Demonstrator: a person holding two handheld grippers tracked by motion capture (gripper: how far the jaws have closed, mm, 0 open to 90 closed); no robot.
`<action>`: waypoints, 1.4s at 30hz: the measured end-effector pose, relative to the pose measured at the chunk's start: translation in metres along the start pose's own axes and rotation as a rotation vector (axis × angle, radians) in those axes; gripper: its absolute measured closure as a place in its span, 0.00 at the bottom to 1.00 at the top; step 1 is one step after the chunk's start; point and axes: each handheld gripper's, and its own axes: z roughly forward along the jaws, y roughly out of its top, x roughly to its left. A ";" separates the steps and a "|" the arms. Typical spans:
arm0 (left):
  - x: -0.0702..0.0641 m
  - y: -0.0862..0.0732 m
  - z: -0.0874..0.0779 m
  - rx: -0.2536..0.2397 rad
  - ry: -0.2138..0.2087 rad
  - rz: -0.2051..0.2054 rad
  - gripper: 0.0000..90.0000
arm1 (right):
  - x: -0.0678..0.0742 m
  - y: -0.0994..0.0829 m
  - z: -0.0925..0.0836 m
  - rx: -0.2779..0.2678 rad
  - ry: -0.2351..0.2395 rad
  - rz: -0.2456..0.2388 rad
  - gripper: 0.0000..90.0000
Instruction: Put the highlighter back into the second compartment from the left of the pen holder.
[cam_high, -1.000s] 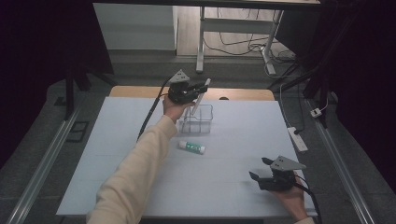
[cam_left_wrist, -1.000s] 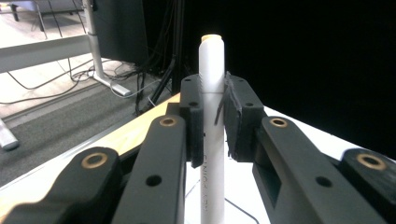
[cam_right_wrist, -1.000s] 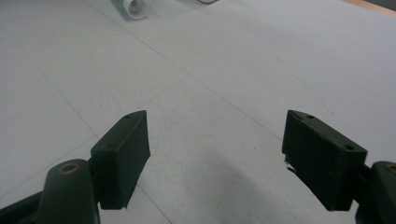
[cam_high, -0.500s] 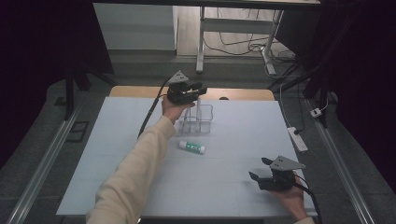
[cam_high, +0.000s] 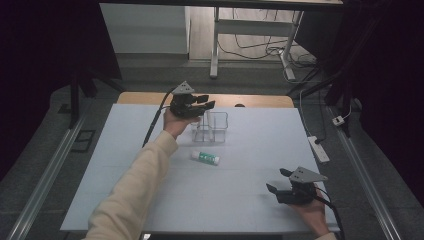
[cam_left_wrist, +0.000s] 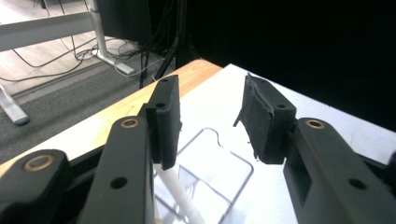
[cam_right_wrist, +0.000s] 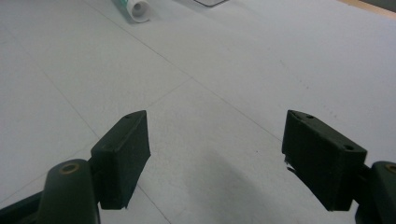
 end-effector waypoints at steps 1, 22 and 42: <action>0.000 -0.001 -0.002 0.000 -0.003 0.000 0.63 | 0.000 0.000 0.000 0.000 0.001 -0.001 0.26; -0.015 -0.025 -0.048 0.069 -0.008 0.045 0.60 | 0.001 0.001 0.001 -0.005 0.001 0.002 0.26; -0.033 -0.084 -0.116 0.137 0.037 0.013 0.54 | 0.002 0.002 0.003 -0.004 0.003 0.012 0.26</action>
